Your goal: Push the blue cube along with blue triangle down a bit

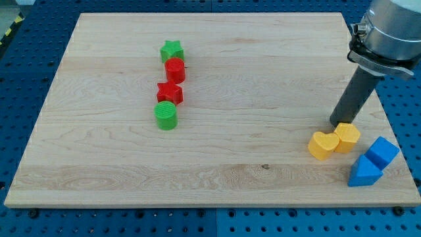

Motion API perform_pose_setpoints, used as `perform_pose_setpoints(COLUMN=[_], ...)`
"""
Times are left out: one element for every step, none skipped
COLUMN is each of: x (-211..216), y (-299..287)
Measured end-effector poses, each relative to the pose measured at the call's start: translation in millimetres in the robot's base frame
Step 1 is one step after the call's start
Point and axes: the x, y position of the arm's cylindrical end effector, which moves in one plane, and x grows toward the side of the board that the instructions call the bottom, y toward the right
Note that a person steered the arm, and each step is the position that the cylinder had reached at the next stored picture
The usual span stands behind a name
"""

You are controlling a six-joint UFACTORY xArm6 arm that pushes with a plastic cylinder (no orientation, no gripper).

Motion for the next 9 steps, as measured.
perform_pose_setpoints(x=[17, 26, -15, -46, -43, -11, 20, 20, 20], y=[6, 12, -7, -83, -184, -239, -255, -256, -259])
